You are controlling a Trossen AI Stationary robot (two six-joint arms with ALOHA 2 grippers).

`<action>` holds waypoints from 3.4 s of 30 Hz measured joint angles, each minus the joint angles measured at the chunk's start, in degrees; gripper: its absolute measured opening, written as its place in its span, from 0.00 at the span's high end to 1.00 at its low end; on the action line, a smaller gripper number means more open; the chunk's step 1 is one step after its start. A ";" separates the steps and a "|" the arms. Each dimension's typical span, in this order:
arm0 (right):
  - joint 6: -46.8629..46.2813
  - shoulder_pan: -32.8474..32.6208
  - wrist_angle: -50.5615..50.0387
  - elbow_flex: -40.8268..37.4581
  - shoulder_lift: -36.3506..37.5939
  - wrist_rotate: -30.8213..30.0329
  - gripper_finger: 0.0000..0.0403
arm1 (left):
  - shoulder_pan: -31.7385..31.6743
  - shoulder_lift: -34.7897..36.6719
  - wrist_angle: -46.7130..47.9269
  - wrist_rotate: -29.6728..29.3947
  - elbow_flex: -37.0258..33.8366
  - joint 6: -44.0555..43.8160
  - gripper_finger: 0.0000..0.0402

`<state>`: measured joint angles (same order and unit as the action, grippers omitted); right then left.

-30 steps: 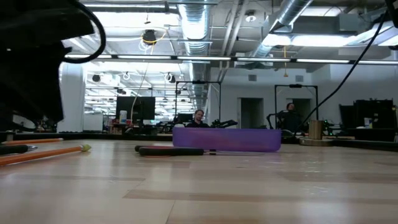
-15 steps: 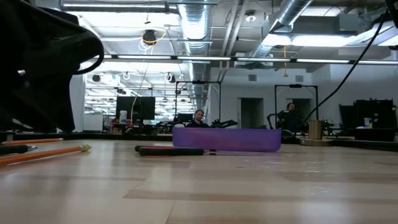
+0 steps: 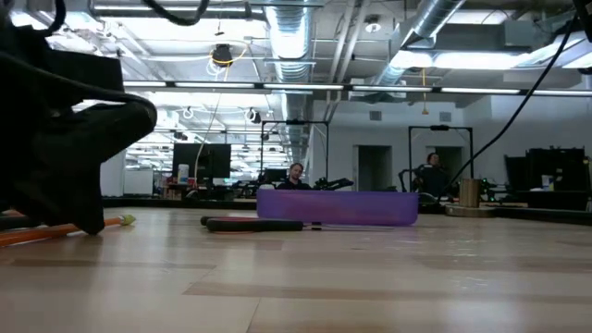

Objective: Pick & place school supplies into a supply box
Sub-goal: Put the bottom orange pencil into the pencil box

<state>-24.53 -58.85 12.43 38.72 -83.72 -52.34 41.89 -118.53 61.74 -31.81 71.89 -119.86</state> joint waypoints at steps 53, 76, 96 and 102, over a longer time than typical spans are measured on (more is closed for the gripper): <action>-1.03 0.11 -0.02 0.00 0.00 5.62 1.00 | 0.04 -2.56 -2.84 -1.49 2.70 4.31 0.95; -1.02 0.04 0.02 0.00 0.00 6.14 1.00 | -0.56 -2.72 6.18 -7.46 18.34 18.70 0.99; -2.08 -0.01 0.02 0.00 0.02 9.11 1.00 | -4.39 -2.48 19.60 -11.85 37.25 33.75 0.99; -2.10 -0.02 0.02 0.00 0.02 10.20 1.00 | -7.26 -2.50 20.29 -12.58 40.34 43.67 0.99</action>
<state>-26.63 -58.87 12.45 38.72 -83.70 -42.14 34.63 -121.03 82.03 -44.39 112.23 -76.19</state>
